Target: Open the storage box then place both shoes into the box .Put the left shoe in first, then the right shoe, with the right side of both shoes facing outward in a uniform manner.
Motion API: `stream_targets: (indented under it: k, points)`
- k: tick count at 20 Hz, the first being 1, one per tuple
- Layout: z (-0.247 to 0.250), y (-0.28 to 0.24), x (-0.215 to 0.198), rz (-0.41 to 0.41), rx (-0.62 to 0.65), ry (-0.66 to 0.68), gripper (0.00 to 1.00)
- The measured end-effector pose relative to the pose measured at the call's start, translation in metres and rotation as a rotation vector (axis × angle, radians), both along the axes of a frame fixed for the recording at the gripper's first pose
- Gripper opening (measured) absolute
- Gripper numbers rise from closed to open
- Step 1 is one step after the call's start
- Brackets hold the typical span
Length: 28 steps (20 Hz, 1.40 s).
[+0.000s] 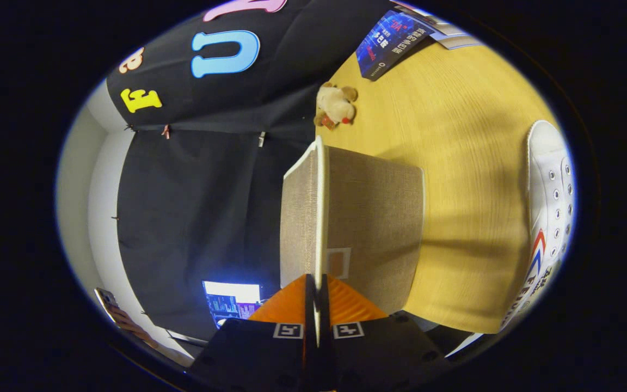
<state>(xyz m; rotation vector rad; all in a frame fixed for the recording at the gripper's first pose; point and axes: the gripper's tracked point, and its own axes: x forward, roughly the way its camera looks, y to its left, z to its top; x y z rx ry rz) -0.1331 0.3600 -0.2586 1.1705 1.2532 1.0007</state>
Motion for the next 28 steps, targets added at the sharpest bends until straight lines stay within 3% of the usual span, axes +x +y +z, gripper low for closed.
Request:
stream_targets:
  k: [5, 9, 16, 20, 28]
  points:
    - [0.049, 0.002, 0.019, -0.073, 0.102, -0.002, 0.05]
    - [0.105, 0.012, 0.023, -0.094, 0.147, -0.090, 0.05]
    - [0.190, 0.076, 0.029, -0.104, 0.186, -0.204, 0.05]
    - [0.216, 0.120, 0.027, -0.112, 0.214, -0.201, 0.05]
    - [0.221, 0.189, 0.020, -0.094, 0.196, -0.223, 0.05]
